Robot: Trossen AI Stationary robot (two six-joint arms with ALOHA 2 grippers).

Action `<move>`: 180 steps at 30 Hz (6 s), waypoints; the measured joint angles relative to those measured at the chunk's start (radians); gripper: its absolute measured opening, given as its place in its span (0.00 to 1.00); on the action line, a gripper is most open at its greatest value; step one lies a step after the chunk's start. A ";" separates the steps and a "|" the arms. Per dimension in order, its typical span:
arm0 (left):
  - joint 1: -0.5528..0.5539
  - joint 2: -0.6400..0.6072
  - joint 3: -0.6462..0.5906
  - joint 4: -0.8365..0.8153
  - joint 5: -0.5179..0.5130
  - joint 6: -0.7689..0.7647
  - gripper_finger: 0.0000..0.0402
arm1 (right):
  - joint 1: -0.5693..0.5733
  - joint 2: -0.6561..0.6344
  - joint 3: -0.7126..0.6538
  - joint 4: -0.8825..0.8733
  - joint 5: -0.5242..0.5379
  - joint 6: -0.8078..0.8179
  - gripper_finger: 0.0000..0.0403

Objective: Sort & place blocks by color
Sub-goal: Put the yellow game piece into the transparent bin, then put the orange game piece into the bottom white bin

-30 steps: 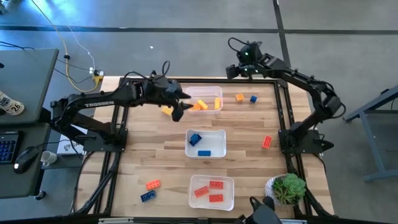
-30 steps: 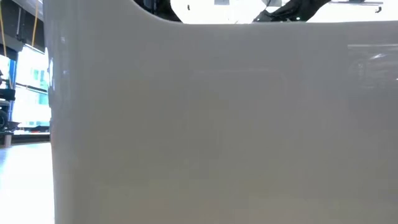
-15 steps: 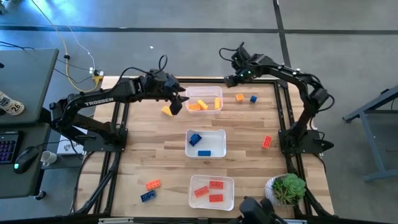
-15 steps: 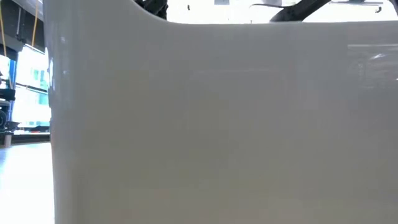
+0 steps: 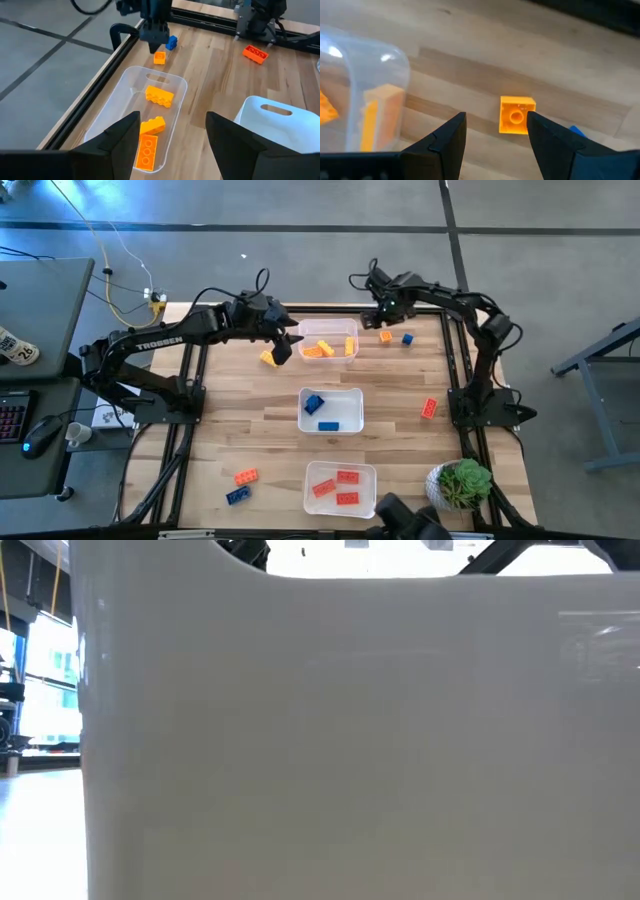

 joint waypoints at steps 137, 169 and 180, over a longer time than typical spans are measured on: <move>-0.610 0.001 -0.001 -0.752 -0.028 -0.619 0.53 | 0.414 0.318 0.827 -0.427 -0.039 -0.296 0.52; -0.953 0.096 -0.002 -0.727 -0.050 -0.937 0.60 | 0.763 0.295 0.933 -0.575 -0.013 0.004 0.52; -1.002 0.226 -0.002 -0.603 -0.042 -0.984 0.60 | 0.843 0.295 0.933 -0.574 0.002 0.004 0.52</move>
